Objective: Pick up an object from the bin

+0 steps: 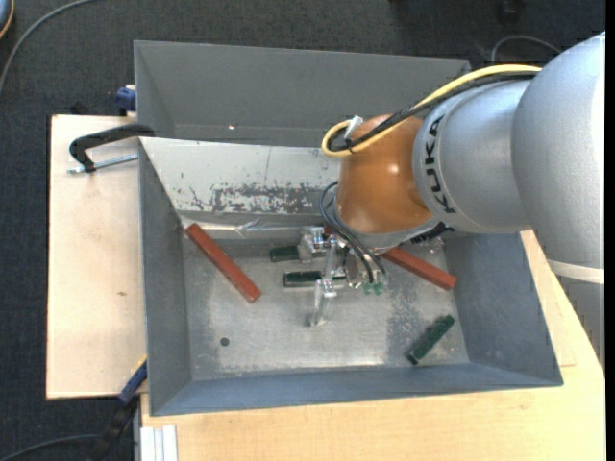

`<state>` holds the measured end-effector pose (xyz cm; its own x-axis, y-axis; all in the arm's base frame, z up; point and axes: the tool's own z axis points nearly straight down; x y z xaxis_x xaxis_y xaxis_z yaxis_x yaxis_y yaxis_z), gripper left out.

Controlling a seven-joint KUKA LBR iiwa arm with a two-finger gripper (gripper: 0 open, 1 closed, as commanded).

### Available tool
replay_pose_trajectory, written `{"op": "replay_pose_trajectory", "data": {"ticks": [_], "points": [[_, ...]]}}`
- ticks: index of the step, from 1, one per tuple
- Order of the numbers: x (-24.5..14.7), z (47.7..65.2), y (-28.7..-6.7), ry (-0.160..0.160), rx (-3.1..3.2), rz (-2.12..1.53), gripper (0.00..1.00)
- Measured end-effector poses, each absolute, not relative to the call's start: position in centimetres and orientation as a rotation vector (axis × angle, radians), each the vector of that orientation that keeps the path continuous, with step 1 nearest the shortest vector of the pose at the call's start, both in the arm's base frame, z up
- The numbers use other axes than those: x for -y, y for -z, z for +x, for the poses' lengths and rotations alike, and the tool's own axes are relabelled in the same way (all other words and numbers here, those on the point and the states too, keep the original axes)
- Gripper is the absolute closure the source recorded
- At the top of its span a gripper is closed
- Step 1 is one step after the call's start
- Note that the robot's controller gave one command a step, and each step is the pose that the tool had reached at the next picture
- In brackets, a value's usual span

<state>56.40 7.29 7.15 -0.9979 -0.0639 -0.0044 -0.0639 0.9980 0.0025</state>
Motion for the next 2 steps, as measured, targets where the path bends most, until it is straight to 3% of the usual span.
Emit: {"op": "replay_pose_trajectory", "data": {"ticks": [1, 2], "points": [[-7.33, 56.74, -7.51, -0.006, -3.124, -0.099, 1.0], [-7.29, 56.39, -7.15, -0.004, -3.136, -0.101, 0.0]]}}
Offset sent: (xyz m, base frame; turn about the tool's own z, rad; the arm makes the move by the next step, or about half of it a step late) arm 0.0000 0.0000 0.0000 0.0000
